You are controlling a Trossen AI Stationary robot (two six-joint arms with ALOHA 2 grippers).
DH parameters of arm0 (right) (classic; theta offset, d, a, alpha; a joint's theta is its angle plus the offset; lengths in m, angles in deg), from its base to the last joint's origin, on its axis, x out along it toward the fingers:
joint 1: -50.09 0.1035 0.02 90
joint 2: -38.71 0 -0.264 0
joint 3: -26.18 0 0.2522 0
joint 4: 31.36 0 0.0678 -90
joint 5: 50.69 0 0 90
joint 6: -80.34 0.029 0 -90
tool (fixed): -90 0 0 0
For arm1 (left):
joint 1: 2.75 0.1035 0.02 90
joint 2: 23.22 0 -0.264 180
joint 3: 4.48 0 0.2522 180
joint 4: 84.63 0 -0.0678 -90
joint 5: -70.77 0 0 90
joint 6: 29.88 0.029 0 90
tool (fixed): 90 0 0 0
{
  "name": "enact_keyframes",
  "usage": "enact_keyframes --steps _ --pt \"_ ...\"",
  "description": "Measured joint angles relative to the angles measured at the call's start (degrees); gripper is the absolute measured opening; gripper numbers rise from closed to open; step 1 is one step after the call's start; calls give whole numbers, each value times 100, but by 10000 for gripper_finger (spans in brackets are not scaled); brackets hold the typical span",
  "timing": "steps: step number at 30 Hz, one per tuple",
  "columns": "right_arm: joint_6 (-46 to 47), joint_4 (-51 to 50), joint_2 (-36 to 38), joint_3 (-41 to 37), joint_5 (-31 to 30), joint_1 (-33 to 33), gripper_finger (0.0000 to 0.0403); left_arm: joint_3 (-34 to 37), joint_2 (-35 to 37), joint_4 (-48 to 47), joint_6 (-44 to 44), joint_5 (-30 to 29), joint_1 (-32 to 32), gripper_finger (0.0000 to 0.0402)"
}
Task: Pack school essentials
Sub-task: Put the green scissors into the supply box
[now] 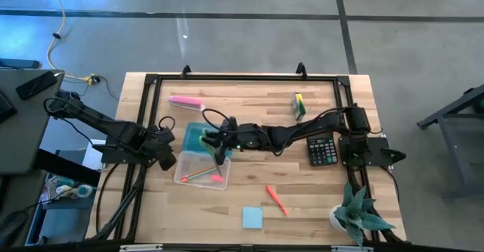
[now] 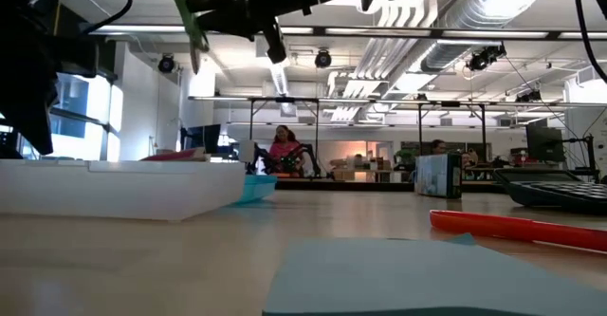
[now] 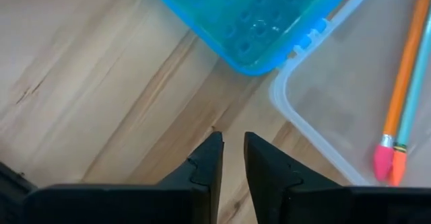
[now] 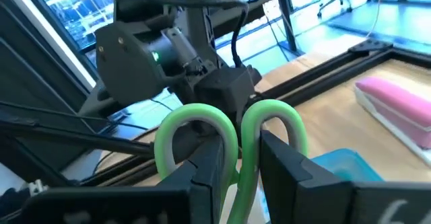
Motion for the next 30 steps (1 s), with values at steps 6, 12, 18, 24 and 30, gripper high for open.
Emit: enact_keyframes --steps 6,12,18,24,30 --pt "-212 57 -73 0 -209 52 60 0 -334 71 -232 -158 0 34" --pt "-335 96 -207 -2 -209 52 60 0 -744 220 -463 -227 0 11" --pt "-491 88 -356 -5 -202 52 60 -2 -1109 450 -883 -217 0 2" --pt "-762 67 -437 -7 -106 52 60 -2 -1475 714 -1104 -186 0 1" --pt "-906 244 -562 -4 -70 52 60 -2 -1762 1245 -1266 -13 0 0"
